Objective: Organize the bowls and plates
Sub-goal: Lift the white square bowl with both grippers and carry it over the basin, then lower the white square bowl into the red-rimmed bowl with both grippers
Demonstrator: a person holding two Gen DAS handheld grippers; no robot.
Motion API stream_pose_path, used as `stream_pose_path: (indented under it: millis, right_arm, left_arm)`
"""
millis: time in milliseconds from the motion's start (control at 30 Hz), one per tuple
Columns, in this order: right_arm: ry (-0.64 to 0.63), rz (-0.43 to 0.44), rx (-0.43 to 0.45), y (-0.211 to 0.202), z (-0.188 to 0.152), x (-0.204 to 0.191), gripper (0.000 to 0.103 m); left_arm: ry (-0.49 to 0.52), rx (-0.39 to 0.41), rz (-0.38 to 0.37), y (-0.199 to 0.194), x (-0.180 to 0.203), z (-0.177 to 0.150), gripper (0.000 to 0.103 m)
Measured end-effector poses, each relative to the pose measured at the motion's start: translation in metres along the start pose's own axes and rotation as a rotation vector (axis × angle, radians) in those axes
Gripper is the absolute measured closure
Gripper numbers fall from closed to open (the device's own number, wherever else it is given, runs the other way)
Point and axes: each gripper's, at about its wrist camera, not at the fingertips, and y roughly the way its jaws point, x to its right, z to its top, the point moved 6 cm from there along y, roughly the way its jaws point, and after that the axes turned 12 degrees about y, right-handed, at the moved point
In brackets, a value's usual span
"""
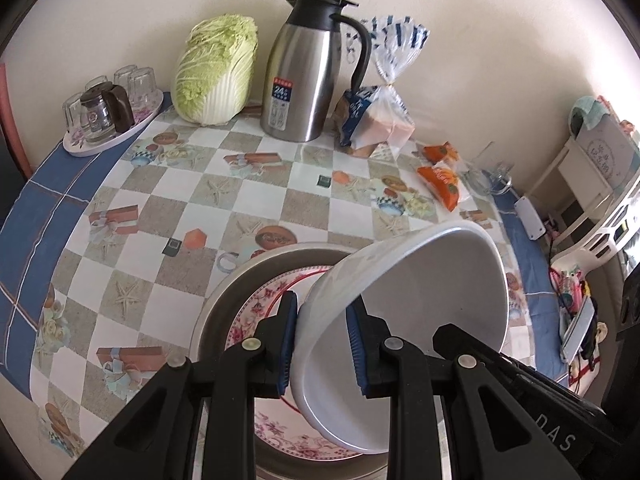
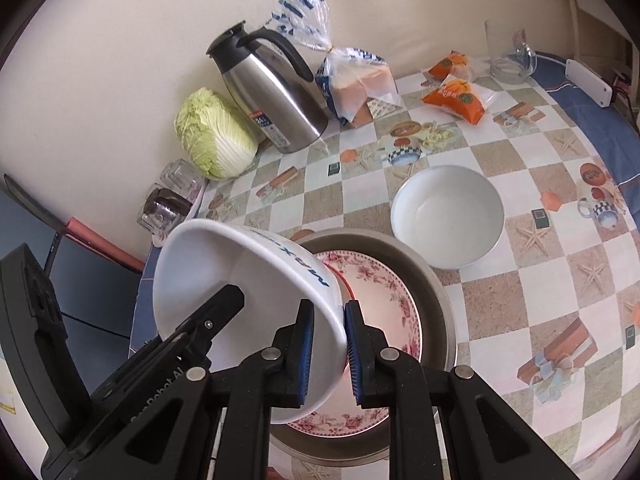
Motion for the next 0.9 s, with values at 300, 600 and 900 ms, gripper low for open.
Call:
stream_pose_path:
  millis: [300,600,900]
  right_arm:
    - [0.002,-0.023,-0.038,0.014,-0.004,0.004,0.084]
    - [0.002,-0.031,-0.058,0.02,-0.006,0.004,0.083]
    - [0.01,-0.035,-0.083,0.027,-0.007,0.005,0.083]
  left_arm:
    - [0.006,-0.072,0.016,0.015,-0.003,-0.01,0.077]
    - [0.02,-0.104,0.032,0.02,-0.003,-0.014,0.077]
    - [0.02,-0.123,0.04,0.024,-0.006,-0.016,0.077]
